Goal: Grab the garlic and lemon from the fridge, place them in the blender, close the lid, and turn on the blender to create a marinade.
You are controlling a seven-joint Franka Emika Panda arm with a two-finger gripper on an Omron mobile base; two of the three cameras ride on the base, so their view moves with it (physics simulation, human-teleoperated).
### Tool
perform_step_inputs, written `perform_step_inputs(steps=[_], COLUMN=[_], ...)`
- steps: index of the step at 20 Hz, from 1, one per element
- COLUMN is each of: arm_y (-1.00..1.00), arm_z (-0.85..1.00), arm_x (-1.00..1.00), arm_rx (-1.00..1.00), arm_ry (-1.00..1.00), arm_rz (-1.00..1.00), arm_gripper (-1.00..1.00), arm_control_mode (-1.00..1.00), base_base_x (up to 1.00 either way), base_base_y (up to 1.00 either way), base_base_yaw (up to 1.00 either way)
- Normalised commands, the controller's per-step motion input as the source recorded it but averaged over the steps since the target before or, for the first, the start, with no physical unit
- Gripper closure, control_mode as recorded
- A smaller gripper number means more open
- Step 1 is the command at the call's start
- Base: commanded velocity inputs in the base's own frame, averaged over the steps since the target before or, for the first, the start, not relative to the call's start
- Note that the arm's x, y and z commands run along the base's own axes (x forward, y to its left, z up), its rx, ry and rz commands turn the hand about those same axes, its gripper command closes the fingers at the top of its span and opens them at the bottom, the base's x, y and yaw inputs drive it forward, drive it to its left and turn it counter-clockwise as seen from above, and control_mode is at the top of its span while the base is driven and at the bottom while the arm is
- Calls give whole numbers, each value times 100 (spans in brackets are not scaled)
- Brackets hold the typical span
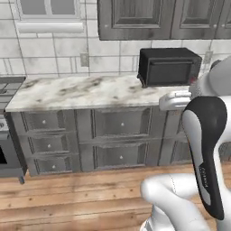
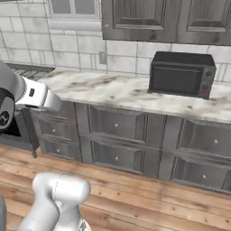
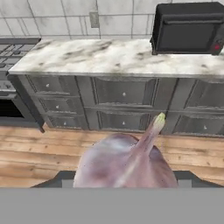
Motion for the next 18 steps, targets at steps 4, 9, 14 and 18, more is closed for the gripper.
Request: perform_step_inputs(steps=[4,9,14,18], arm_y=[0,0,0,0], arm_z=[0,0,0,0], arm_x=[0,0,0,0], arm_rx=[0,0,0,0], arm_ry=[0,0,0,0], arm_rz=[0,0,0,0], arm_gripper=[100,100,100,100], arm_control_mode=[100,100,100,100], base_base_x=[0,0,13,93], base_base_y=[44,38,13,-38], base_base_yaw=[81,81,77,63])
